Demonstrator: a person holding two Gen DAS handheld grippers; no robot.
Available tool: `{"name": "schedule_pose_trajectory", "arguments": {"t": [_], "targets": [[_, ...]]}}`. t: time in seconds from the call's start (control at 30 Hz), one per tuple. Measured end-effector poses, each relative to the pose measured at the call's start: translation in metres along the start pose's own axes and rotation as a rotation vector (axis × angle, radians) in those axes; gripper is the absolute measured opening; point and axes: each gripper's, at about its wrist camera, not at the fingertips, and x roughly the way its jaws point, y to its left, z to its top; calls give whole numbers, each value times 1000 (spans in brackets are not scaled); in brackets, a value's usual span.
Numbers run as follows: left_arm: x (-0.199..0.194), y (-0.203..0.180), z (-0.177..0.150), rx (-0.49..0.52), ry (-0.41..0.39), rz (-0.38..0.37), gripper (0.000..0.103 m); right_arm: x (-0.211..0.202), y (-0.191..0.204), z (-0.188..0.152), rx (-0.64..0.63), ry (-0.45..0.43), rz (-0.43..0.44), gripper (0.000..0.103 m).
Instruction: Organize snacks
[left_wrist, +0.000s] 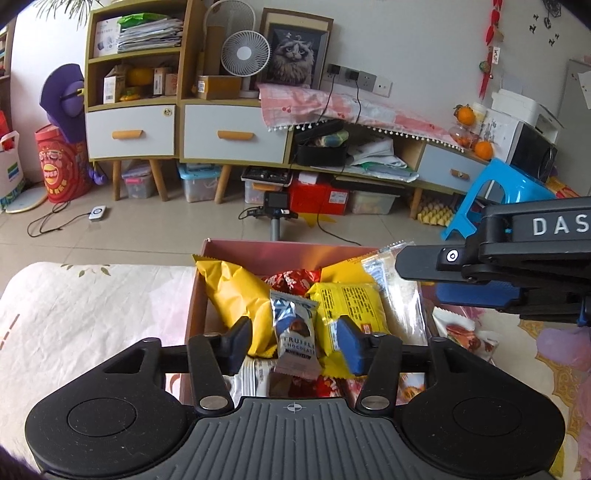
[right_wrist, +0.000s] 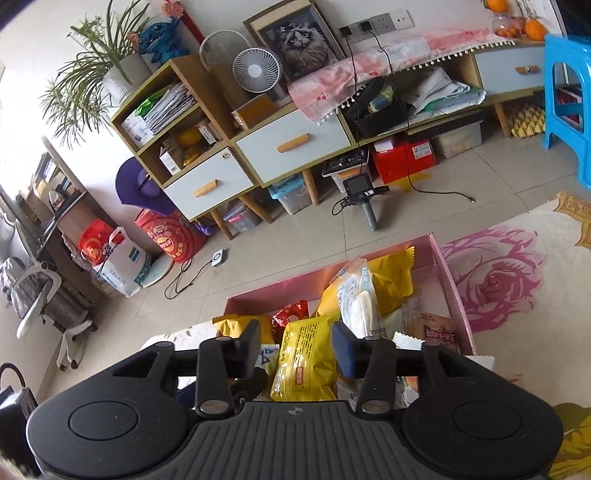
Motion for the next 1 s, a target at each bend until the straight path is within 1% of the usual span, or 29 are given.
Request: {"name": "schedule_pose_trajectory", "arguments": {"t": [0.03, 0.07, 0.13, 0.2, 0.37, 0.5, 0.6, 0.73, 0.87, 1.0], "targets": [[-2, 0, -1, 4, 4, 0, 52, -2, 1, 0, -2, 0, -3, 42], [-5, -1, -2, 8, 7, 1, 55, -6, 1, -1, -2, 0, -5, 48], [-12, -1, -3, 15, 7, 1, 61, -12, 0, -2, -3, -6, -11, 54], [-20, -1, -6, 23, 5, 3, 67, -20, -1, -3, -3, -13, -20, 59], [-41, 2, -12, 31, 17, 14, 77, -39, -4, -8, -9, -23, -57, 74], [-57, 5, -19, 33, 29, 20, 83, -53, -3, -19, -47, -24, -100, 79], [-66, 8, -27, 26, 39, 29, 89, -62, -4, -27, -62, -20, -115, 83], [-80, 10, -38, 19, 60, 33, 89, -70, -5, -41, -74, -1, -135, 83], [-96, 13, -48, 13, 83, 36, 97, -79, 0, -57, -110, 27, -174, 84], [-110, 13, -57, 18, 109, 49, 97, -90, 3, -74, -126, 42, -203, 86]]}}
